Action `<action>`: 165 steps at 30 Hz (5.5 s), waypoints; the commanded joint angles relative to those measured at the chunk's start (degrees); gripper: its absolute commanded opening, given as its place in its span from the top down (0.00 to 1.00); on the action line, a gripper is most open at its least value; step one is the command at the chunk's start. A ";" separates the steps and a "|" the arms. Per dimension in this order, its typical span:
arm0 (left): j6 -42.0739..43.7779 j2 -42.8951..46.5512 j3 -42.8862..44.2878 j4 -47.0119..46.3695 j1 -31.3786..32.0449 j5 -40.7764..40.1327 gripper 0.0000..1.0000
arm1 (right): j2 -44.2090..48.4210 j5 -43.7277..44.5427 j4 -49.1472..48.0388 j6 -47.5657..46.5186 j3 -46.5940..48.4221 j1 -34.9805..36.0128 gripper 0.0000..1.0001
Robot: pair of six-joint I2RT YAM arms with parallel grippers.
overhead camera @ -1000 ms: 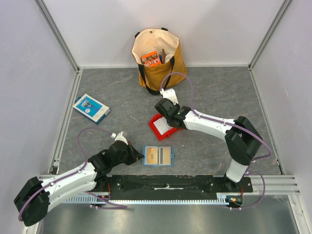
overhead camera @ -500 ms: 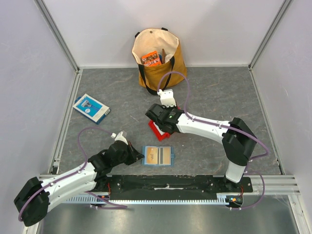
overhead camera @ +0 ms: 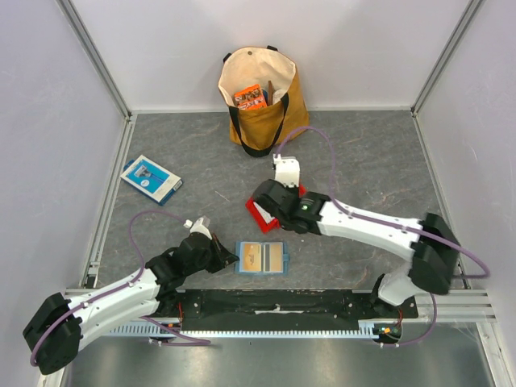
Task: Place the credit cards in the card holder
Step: Pick up the credit card from the storage box, then turn over the card slot in the card holder.
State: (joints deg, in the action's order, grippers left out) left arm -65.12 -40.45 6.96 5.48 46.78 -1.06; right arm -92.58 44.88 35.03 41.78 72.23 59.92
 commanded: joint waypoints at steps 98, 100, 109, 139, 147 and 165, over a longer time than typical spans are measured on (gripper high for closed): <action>0.00 3.36 0.51 -2.05 0.06 2.64 0.98 | -1.64 -3.13 -10.94 25.11 -7.98 18.48 1.00; 0.00 3.44 0.51 -1.96 0.06 2.73 0.98 | -1.91 -3.57 -11.29 25.19 -8.15 18.21 1.00; -0.09 3.97 0.33 -1.96 0.06 2.55 0.98 | -3.05 -4.36 -11.21 26.16 -9.73 18.21 1.00; -0.36 3.97 0.25 -1.96 0.15 2.73 0.98 | -3.49 -6.03 -13.32 28.71 -10.52 17.86 1.00; -0.53 4.76 -0.19 -1.78 0.06 2.29 0.98 | -1.82 -4.28 -10.77 30.03 -13.42 17.86 1.00; -0.36 5.03 -0.19 -0.82 0.06 1.76 0.98 | 4.24 0.20 3.73 29.85 -13.60 17.95 1.00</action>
State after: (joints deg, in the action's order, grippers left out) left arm -65.14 -35.88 6.79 5.45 46.81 1.67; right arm -90.67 41.45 29.43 71.02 58.54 78.11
